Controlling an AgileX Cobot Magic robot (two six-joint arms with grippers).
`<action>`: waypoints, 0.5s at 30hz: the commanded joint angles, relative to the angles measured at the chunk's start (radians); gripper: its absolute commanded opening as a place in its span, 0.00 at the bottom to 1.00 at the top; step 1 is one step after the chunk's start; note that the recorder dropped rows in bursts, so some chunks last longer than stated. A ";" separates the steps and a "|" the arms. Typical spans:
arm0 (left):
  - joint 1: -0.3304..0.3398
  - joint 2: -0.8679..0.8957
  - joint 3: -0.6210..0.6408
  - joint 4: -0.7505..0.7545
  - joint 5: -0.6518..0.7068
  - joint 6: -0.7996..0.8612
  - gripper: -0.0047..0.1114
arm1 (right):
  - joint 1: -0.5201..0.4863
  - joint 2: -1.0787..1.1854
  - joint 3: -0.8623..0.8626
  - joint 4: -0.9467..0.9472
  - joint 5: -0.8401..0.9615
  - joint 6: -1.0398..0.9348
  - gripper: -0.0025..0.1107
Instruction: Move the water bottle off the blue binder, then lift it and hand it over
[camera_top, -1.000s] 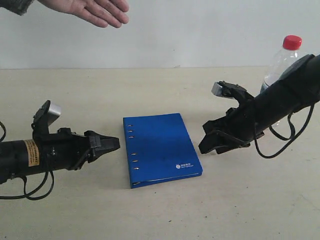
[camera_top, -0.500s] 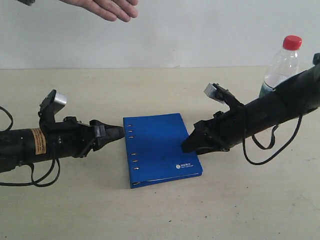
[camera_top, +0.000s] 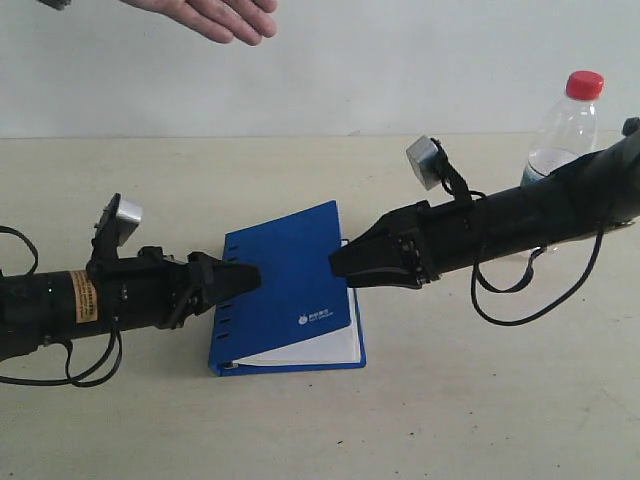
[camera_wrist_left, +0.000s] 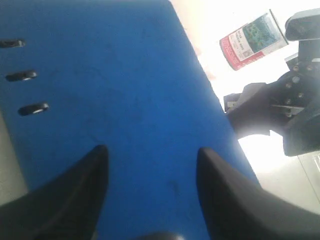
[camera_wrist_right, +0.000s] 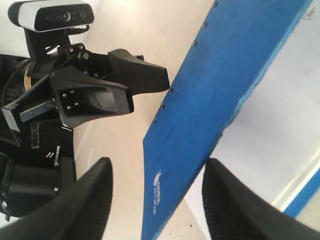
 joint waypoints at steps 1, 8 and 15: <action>-0.009 0.001 -0.004 0.015 -0.024 -0.009 0.48 | -0.002 -0.003 -0.002 0.013 0.014 -0.012 0.45; -0.009 0.001 -0.004 0.033 -0.051 -0.009 0.48 | -0.002 -0.003 -0.002 0.017 0.014 -0.012 0.45; -0.009 0.001 -0.004 0.033 -0.118 -0.009 0.48 | 0.069 -0.003 -0.002 0.019 -0.102 -0.007 0.45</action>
